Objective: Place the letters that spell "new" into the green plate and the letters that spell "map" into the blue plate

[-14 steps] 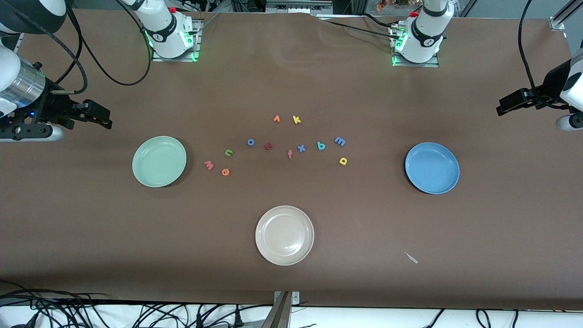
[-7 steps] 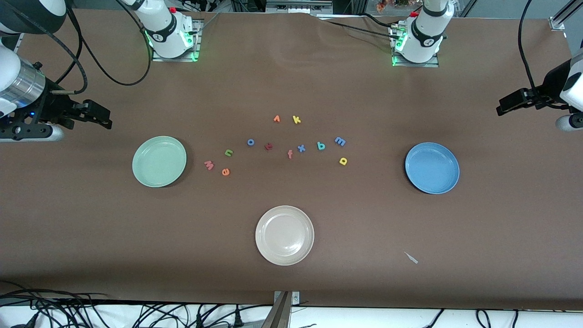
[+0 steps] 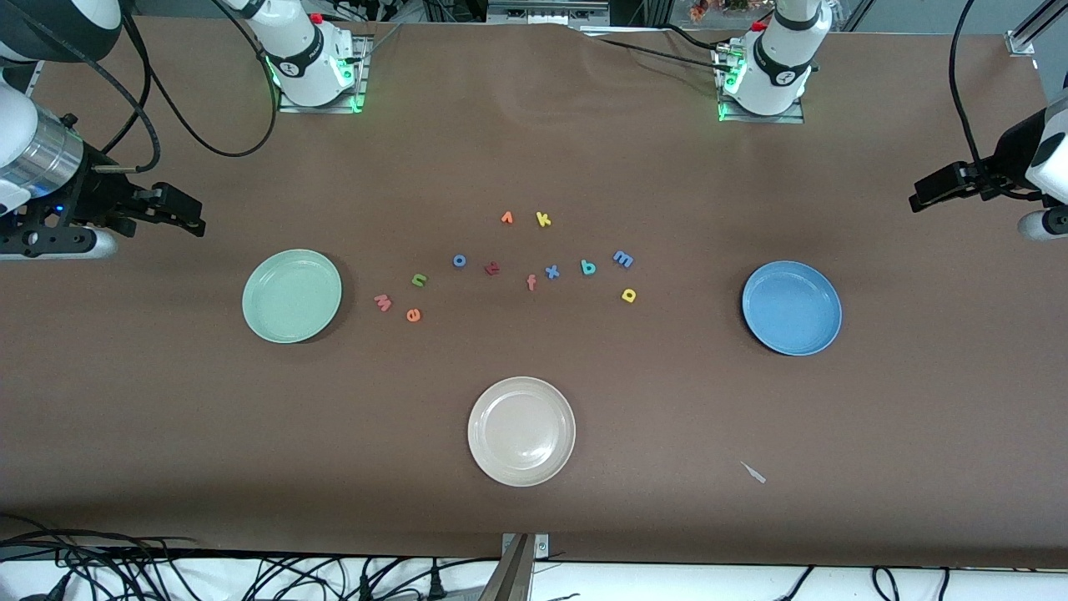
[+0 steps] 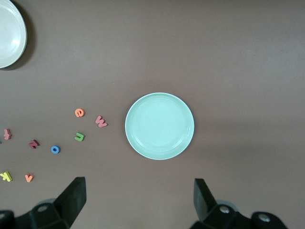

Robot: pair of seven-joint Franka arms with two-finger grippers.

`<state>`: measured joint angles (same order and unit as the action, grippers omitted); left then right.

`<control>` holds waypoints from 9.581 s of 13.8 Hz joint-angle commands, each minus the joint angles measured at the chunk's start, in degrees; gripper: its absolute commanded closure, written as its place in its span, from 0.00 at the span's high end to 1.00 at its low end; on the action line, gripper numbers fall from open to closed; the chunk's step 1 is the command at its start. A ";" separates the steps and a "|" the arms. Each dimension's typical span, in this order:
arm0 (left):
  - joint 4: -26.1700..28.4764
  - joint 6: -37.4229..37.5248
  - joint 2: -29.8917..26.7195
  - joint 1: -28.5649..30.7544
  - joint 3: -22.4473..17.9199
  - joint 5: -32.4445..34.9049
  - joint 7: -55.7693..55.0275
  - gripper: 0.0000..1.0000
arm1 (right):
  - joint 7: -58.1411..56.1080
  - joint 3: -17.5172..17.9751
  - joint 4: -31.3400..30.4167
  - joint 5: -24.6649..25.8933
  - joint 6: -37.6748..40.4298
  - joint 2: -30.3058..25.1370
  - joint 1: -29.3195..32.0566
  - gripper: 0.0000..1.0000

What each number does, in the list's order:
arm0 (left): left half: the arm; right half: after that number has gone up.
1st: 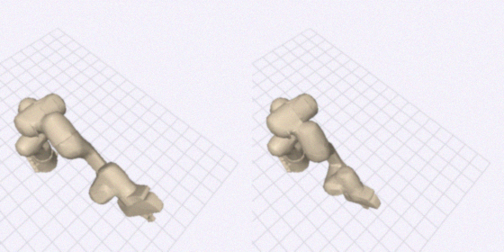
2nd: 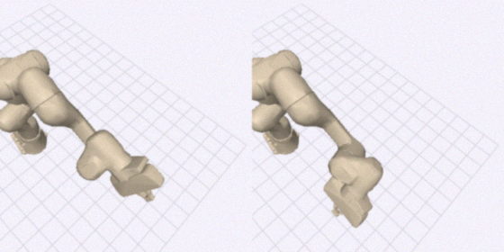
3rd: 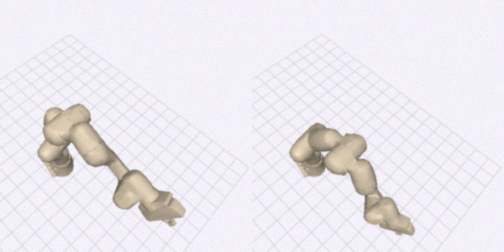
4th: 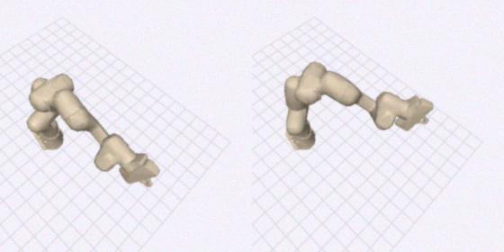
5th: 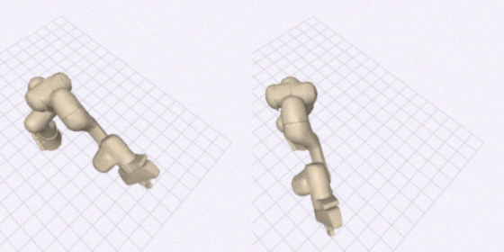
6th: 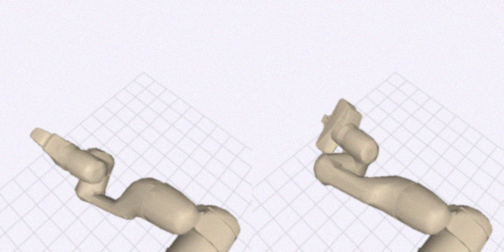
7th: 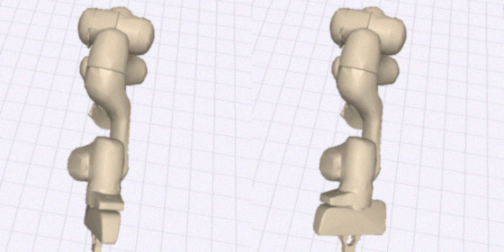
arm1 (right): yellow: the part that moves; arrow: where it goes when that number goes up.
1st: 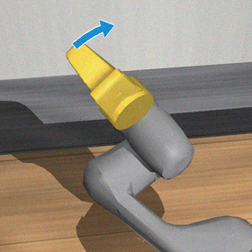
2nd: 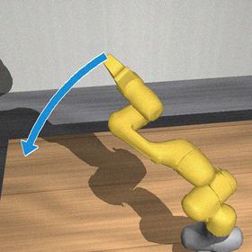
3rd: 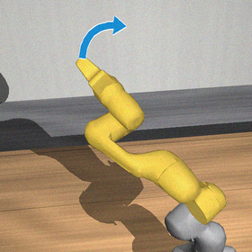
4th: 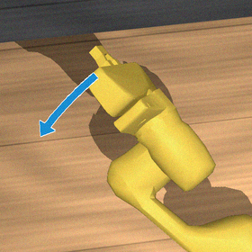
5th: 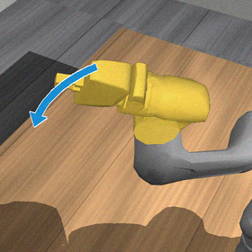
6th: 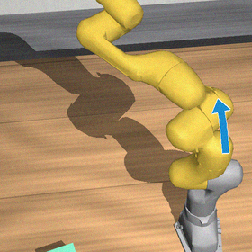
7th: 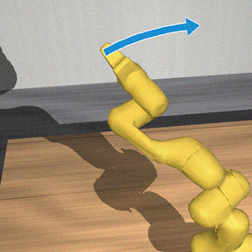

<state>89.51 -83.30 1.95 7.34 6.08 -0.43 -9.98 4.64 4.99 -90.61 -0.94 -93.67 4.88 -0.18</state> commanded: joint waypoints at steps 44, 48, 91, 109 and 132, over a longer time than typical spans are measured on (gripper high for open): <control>-0.57 -4.23 6.03 0.22 -0.11 1.22 -0.22 1.00 | 0.02 0.11 -0.71 0.15 0.33 -0.93 0.00 1.00; -1.88 -4.68 13.85 -0.75 0.16 2.28 -0.39 1.00 | 0.02 0.11 -0.71 0.15 0.42 -0.93 0.00 1.00; 32.66 -63.13 28.98 -19.91 18.53 20.38 -93.38 0.29 | 46.50 8.11 -26.37 0.85 -42.00 15.14 -9.31 1.00; 11.30 -18.92 28.54 0.37 18.44 14.49 -19.18 0.00 | 47.40 -2.09 -26.38 1.38 -53.55 26.67 -18.36 0.69; 18.24 -49.31 33.45 -0.56 30.83 19.56 -52.46 1.00 | 17.33 -9.29 -30.42 1.82 -42.03 13.40 -11.69 0.63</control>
<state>106.68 -129.63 34.48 8.98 37.29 14.40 -53.80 21.61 -4.97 -119.07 1.13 -134.85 19.87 -11.70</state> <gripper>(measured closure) 0.000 0.476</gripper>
